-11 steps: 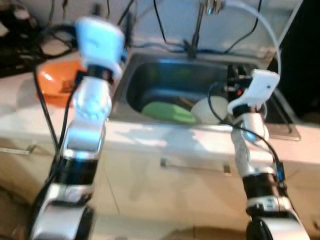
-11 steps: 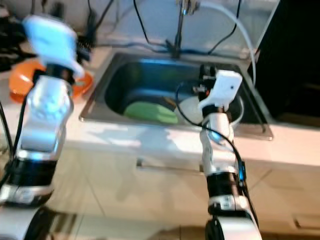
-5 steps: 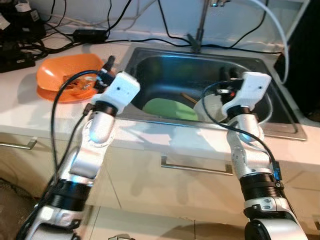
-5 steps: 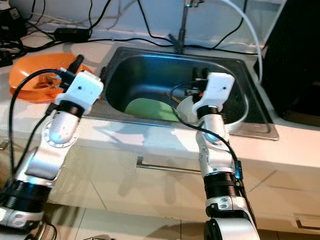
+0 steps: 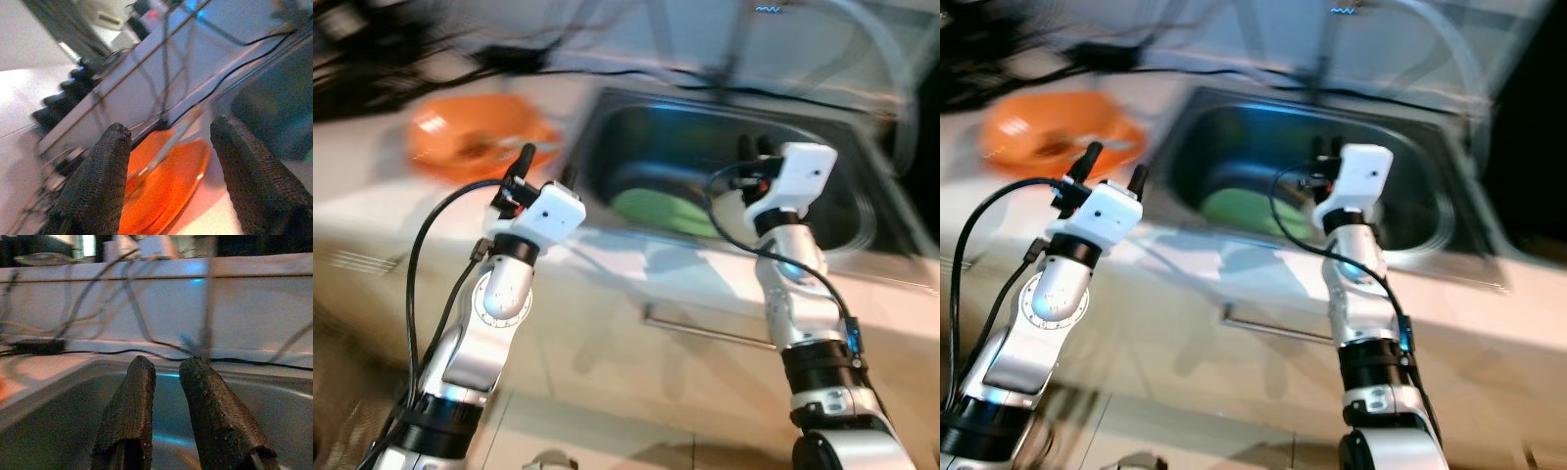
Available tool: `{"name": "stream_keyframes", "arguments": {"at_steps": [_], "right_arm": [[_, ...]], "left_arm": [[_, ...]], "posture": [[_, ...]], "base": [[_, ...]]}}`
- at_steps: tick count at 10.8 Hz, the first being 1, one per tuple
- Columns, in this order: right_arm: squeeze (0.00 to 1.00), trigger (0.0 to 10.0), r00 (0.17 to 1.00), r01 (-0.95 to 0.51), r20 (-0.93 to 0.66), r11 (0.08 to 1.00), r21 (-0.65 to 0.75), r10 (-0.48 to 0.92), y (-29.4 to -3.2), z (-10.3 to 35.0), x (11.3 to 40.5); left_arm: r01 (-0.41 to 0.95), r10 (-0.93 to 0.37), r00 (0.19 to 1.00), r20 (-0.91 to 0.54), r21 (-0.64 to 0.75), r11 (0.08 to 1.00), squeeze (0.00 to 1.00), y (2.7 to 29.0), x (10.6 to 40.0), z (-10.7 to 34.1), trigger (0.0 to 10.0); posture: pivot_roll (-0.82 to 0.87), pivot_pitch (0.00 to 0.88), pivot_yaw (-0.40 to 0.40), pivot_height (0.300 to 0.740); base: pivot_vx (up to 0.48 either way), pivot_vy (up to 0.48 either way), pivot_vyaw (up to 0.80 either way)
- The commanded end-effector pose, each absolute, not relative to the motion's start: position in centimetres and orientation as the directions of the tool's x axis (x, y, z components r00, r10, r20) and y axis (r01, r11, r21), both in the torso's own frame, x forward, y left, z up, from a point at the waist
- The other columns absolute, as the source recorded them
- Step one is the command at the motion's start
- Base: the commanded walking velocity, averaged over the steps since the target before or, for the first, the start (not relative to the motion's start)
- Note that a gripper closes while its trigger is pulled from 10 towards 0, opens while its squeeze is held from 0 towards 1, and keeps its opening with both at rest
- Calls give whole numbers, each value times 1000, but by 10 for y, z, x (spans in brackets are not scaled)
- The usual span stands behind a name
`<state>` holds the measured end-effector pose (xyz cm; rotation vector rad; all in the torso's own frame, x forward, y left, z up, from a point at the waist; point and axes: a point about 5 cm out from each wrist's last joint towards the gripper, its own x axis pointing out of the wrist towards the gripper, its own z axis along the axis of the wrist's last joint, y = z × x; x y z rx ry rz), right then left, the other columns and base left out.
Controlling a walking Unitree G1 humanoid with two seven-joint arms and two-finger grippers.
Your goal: Kitchen organization
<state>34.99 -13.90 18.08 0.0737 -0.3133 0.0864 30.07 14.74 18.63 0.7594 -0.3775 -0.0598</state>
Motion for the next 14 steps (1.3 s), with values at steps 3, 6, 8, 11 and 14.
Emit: {"name": "stream_keyframes", "arguments": {"at_steps": [3, 6, 8, 11, 14], "right_arm": [[0, 10000, 954, -85, 294, 994, 75, 59, -142, 178, 350], [0, 10000, 956, -83, 286, 994, 68, 61, -141, 176, 349], [0, 10000, 956, -86, 288, 994, 61, 65, -140, 176, 349], [0, 10000, 954, -93, 291, 993, 70, 69, -139, 176, 348], [0, 10000, 957, -79, 285, 994, 82, 52, -142, 175, 348]], "left_arm": [[-108, -198, 914, 355, 680, 725, 0, 143, 300, 198, 10000], [-84, -223, 911, 347, 685, 724, 0, 138, 300, 197, 10000], [-81, -226, 911, 345, 686, 723, 0, 138, 300, 197, 10000], [-79, -230, 909, 346, 688, 722, 0, 137, 301, 199, 10000], [-72, -241, 906, 347, 688, 722, 0, 136, 300, 199, 10000]], "posture": [[76, 36, -60, 740], [75, 39, -55, 740], [76, 40, -53, 740], [76, 42, -50, 740], [76, 45, -49, 740]], "base": [[0, 0, 498], [0, 0, 0], [0, 0, 228], [0, 0, 800], [0, 0, 0]]}}
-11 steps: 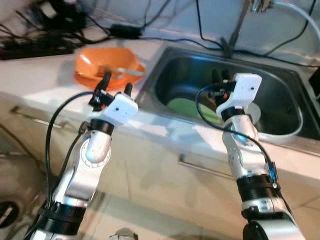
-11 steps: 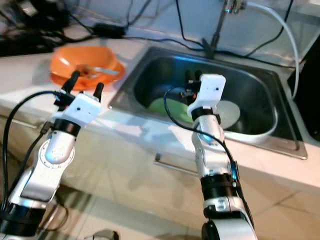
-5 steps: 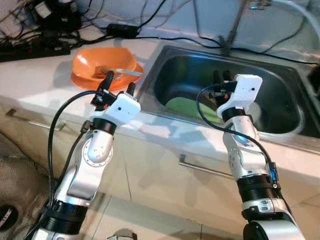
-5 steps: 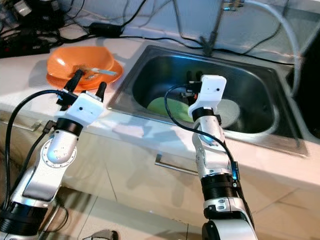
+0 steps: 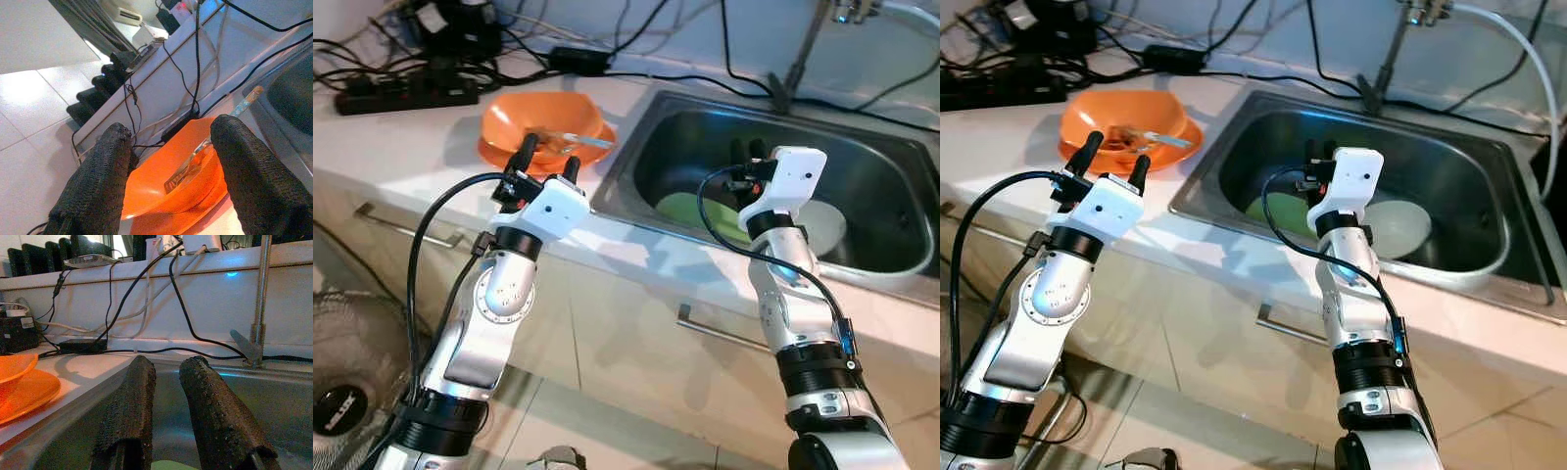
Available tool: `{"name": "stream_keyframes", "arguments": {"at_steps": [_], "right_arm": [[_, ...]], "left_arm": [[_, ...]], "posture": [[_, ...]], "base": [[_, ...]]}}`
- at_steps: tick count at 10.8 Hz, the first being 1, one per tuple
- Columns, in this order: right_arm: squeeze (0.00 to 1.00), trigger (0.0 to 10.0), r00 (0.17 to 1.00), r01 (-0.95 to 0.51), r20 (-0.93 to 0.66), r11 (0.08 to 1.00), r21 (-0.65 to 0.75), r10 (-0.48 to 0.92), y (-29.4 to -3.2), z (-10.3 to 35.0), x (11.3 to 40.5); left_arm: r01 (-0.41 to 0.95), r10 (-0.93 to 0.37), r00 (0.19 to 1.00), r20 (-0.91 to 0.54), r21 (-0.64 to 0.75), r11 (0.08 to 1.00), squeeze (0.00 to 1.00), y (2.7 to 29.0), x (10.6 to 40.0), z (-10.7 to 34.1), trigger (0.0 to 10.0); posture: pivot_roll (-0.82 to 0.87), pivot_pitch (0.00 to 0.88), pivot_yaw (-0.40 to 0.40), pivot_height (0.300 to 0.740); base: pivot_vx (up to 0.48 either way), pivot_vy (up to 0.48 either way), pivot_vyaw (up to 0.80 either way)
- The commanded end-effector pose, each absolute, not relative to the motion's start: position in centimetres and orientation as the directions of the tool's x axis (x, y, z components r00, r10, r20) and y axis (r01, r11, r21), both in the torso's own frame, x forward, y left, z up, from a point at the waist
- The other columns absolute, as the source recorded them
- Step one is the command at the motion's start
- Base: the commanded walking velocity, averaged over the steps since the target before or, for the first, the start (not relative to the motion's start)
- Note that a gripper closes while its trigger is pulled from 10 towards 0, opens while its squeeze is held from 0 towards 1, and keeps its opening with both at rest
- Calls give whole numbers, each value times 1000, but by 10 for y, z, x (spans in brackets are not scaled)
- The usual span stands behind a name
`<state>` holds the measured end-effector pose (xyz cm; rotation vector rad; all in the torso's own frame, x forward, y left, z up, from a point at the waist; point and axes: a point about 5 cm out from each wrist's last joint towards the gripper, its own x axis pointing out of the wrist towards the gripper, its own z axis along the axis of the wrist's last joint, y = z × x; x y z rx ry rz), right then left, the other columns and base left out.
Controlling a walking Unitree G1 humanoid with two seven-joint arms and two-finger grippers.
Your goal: Kitchen organization
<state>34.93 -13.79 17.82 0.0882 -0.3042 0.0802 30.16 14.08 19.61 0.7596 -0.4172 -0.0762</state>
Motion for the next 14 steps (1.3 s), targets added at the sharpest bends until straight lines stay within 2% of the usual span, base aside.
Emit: {"name": "stream_keyframes", "arguments": {"at_steps": [1, 4, 7, 11, 14], "right_arm": [[0, 10000, 958, -79, 283, 994, 81, 53, -141, 174, 348], [0, 10000, 959, -84, 276, 993, 83, 58, -139, 173, 348], [0, 10000, 960, -89, 274, 991, 98, 59, -137, 172, 349], [0, 10000, 959, -103, 274, 990, 101, 71, -133, 173, 350], [0, 10000, 959, -106, 275, 989, 106, 73, -131, 172, 350]], "left_arm": [[-67, -245, 906, 346, 687, 723, 0, 135, 300, 200, 10000], [-34, -274, 905, 325, 698, 715, 0, 130, 302, 199, 10000], [-31, -317, 894, 316, 751, 660, 0, 122, 309, 201, 10000], [-4, -354, 897, 264, 806, 591, 0, 105, 335, 203, 10000], [-5, -343, 909, 237, 829, 558, 0, 105, 348, 204, 10000]], "posture": [[77, 46, -49, 740], [78, 45, -49, 740], [86, 42, -53, 740], [75, 35, -49, 740], [76, 35, -45, 740]], "base": [[0, 0, 0], [0, 0, 0], [0, 0, 0], [0, 0, 0], [0, 0, 0]]}}
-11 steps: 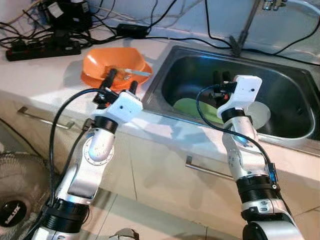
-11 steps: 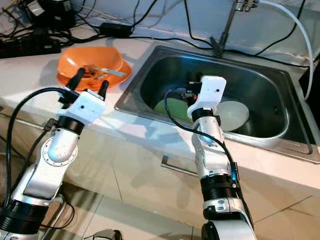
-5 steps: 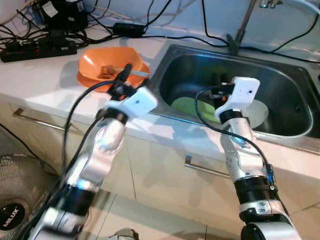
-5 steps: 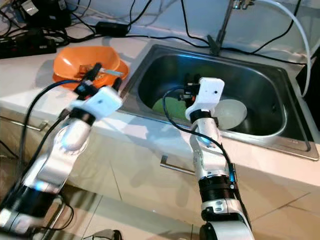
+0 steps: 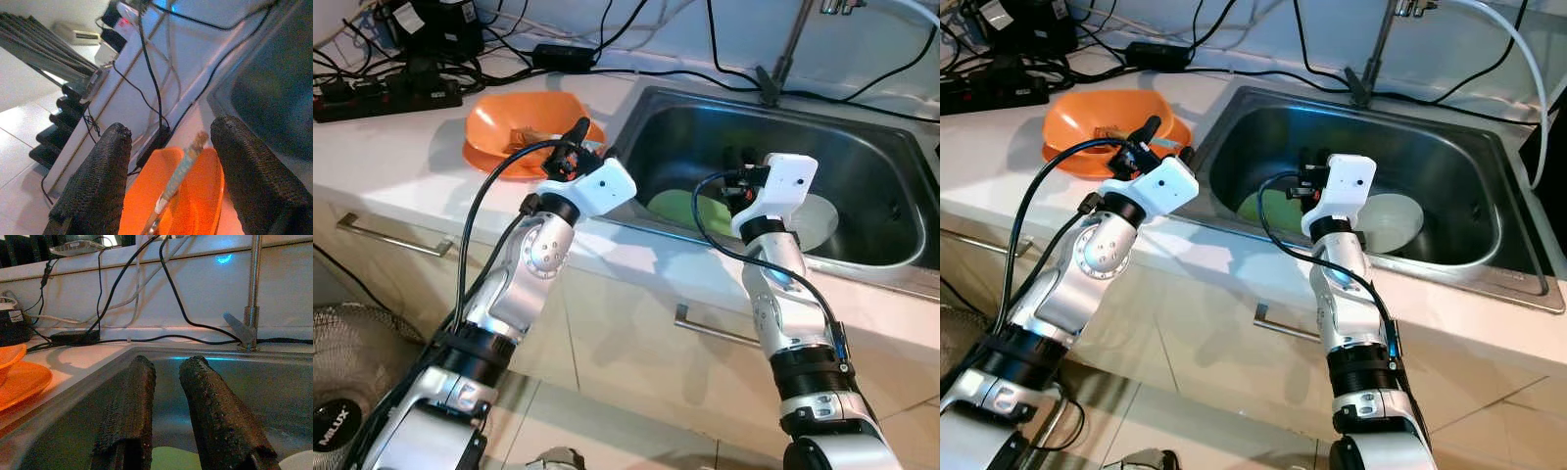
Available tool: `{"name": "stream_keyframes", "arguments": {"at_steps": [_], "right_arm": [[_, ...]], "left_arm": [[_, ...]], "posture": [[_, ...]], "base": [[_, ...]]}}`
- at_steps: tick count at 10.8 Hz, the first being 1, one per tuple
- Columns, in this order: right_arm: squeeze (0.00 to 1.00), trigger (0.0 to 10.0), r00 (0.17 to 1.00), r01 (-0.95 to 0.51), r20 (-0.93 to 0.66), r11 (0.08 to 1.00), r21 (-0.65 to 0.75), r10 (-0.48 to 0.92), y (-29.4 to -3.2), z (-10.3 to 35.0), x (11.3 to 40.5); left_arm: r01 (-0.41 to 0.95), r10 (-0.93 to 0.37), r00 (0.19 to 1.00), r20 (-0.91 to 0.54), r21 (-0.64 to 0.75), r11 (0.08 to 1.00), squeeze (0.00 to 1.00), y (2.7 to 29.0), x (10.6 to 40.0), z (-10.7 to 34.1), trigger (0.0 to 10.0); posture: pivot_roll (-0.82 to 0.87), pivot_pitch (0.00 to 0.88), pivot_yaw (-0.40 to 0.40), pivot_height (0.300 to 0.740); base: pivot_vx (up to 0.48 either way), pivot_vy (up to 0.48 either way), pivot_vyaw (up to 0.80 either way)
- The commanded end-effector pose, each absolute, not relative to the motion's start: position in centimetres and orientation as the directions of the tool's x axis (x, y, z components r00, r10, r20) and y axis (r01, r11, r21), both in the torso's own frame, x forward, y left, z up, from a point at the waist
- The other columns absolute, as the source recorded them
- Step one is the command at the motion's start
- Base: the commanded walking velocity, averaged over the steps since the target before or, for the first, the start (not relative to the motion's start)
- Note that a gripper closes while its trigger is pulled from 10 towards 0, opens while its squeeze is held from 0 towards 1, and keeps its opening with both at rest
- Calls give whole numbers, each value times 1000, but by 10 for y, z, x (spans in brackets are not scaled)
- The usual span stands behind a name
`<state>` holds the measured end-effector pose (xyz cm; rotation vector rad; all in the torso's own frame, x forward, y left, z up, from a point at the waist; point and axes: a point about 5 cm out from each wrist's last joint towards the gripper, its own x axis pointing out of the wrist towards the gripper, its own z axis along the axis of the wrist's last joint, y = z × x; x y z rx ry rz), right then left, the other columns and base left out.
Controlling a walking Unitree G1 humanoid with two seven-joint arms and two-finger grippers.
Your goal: Kitchen organization
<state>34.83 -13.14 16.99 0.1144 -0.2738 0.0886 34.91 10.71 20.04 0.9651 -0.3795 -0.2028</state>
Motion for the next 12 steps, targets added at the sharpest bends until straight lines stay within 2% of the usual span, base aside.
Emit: {"name": "stream_keyframes", "arguments": {"at_steps": [1, 7, 8, 12], "right_arm": [[0, 10000, 959, -109, 274, 988, 108, 76, -130, 172, 350], [0, 10000, 957, -109, 280, 988, 109, 74, -128, 172, 349], [0, 10000, 957, -109, 281, 988, 109, 74, -128, 171, 349], [0, 10000, 957, -110, 280, 988, 108, 76, -128, 171, 349]], "left_arm": [[-13, -331, 918, 218, 852, 524, 0, 106, 353, 202, 10000], [-18, -301, 934, 193, 867, 499, 0, 101, 371, 203, 10000], [-12, -302, 934, 190, 863, 506, 0, 100, 372, 202, 0], [2, -319, 929, 188, 859, 512, 0, 96, 372, 198, 0]], "posture": [[77, 33, -42, 740], [58, 0, -26, 740], [56, 0, -26, 740], [57, 0, -29, 740]], "base": [[0, 0, 0], [0, 0, 0], [0, 0, 0], [0, 0, 0]]}}
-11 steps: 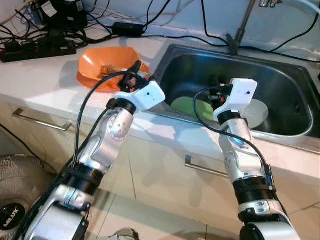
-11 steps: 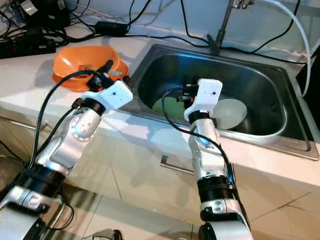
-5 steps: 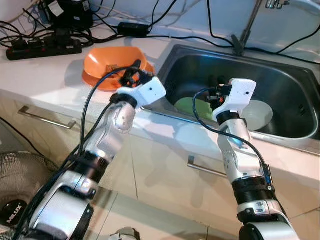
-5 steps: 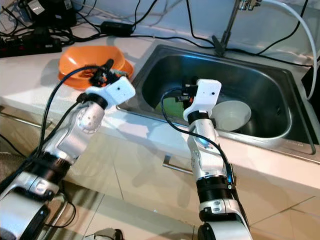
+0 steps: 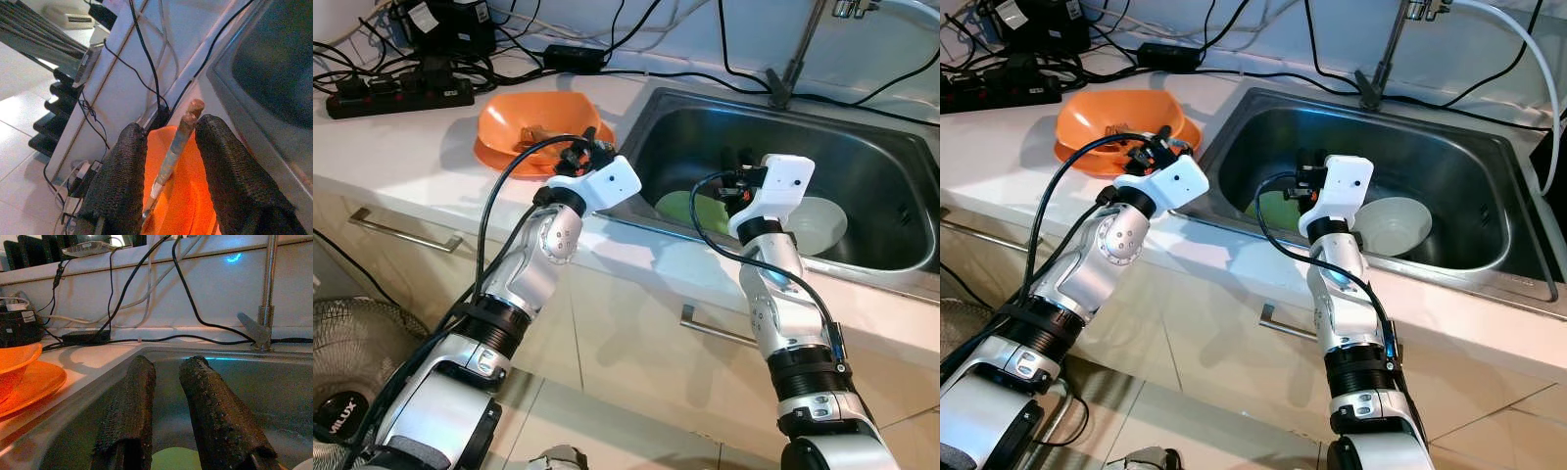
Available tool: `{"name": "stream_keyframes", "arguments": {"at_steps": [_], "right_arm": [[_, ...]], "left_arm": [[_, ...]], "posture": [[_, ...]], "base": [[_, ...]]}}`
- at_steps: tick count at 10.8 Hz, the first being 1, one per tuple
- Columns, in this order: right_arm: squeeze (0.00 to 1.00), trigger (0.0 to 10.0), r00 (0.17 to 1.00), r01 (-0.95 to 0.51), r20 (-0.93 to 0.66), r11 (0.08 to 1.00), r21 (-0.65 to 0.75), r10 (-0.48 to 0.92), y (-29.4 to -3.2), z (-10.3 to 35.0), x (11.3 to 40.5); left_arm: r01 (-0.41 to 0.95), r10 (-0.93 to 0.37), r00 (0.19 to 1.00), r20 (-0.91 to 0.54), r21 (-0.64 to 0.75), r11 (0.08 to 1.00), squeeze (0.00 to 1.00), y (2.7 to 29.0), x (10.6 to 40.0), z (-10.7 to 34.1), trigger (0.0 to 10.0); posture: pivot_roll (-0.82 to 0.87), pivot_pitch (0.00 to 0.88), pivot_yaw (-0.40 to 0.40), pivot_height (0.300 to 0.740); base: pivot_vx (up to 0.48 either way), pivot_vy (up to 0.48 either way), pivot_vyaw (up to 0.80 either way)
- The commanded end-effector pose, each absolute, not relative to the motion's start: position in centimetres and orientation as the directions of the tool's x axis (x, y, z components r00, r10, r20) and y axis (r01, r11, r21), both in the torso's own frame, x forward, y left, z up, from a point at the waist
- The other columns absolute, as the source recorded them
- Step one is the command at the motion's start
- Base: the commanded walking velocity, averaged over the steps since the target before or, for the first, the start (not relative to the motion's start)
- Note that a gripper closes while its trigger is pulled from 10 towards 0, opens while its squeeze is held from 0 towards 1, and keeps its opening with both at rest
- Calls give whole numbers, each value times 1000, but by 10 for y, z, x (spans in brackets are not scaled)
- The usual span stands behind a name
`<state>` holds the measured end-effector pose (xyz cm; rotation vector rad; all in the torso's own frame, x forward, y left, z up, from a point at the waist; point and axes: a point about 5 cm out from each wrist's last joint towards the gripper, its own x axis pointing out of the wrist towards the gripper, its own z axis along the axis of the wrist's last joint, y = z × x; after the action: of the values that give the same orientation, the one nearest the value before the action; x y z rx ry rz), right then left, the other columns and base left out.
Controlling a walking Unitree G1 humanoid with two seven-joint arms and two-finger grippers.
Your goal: Kitchen organization
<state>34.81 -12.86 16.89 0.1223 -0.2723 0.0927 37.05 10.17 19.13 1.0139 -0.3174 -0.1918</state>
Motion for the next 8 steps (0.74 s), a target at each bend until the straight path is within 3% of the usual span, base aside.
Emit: {"name": "stream_keyframes", "arguments": {"at_steps": [1, 5, 8], "right_arm": [[0, 10000, 957, -113, 281, 988, 109, 79, -127, 171, 349], [0, 10000, 958, -116, 275, 987, 113, 81, -125, 169, 348], [0, 10000, 960, -109, 270, 987, 120, 73, -125, 167, 348]], "left_arm": [[-1, -323, 926, 195, 857, 516, 0, 95, 372, 199, 0], [-79, -329, 902, 279, 857, 509, 0, 95, 372, 217, 0], [-239, -358, 823, 441, 841, 486, 0, 92, 365, 257, 0]], "posture": [[57, 0, -28, 740], [63, 0, -26, 740], [71, 9, -24, 740]], "base": [[0, 0, 0], [0, 0, 0], [0, 0, 0]]}}
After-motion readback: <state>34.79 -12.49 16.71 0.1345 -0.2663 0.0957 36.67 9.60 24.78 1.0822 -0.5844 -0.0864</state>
